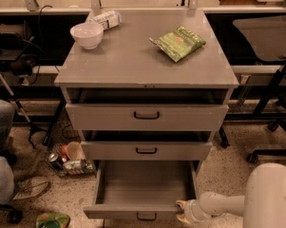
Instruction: Open bottom drawer
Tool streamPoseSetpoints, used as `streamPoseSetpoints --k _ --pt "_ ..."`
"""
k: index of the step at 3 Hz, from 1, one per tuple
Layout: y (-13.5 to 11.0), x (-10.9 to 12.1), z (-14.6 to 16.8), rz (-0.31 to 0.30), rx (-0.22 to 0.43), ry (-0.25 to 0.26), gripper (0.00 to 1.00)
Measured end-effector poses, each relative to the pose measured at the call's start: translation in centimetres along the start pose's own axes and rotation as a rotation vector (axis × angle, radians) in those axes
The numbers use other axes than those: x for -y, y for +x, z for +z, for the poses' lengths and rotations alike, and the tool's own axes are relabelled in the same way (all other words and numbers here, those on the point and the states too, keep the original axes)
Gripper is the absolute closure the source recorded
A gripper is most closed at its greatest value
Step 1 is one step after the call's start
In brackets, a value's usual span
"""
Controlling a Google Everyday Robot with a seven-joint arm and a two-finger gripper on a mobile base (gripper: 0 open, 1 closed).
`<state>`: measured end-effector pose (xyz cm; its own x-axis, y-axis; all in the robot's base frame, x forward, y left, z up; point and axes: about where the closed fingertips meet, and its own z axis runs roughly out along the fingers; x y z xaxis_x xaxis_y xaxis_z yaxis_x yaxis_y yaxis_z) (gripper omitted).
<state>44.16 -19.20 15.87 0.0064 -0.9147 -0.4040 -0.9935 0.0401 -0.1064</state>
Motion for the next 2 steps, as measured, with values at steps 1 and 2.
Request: streamPoseSetpoints --k 1,2 --pt "0.0 0.03 0.0 0.0 0.0 0.0 1.0" --pt "0.0 0.07 0.01 0.0 0.0 0.0 1.0"
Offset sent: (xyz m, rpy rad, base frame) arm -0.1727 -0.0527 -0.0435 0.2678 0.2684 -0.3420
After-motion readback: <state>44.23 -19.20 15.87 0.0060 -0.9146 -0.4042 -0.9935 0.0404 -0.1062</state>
